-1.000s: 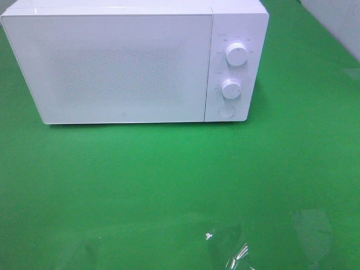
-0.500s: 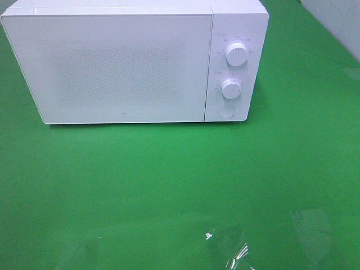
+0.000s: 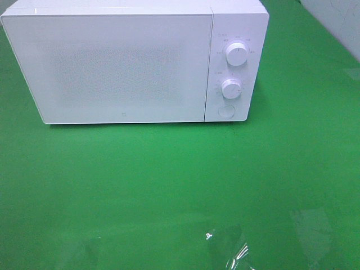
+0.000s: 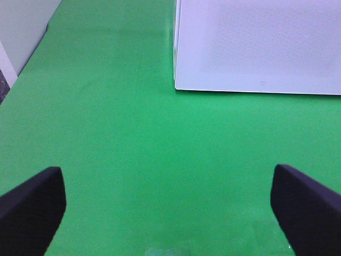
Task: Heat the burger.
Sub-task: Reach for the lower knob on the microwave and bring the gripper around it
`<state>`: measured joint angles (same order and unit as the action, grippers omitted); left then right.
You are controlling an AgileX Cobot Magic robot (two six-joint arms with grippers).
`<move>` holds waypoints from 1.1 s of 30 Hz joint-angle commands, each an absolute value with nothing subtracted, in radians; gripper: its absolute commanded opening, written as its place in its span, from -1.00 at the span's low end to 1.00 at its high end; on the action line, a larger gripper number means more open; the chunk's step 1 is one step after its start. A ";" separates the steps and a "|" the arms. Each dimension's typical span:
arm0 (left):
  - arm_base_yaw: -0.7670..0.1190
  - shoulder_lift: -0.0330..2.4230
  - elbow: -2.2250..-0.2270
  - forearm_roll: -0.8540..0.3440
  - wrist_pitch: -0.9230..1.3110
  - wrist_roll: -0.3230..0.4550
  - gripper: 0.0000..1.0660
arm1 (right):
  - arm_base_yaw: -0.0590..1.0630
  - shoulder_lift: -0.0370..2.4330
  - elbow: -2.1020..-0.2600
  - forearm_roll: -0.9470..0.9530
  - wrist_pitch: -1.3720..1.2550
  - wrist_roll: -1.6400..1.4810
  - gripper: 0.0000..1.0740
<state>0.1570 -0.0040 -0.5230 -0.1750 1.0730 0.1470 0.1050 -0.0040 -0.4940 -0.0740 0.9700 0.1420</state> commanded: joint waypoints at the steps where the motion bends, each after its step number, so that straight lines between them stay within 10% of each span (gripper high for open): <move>1: 0.150 -0.010 -0.519 -0.181 1.074 0.142 0.81 | 0.099 -0.018 -0.505 -0.077 0.943 0.150 0.38; 33: 0.150 -0.010 -0.519 -0.181 1.074 0.142 0.81 | 0.099 0.591 -0.306 -0.072 0.010 0.155 0.38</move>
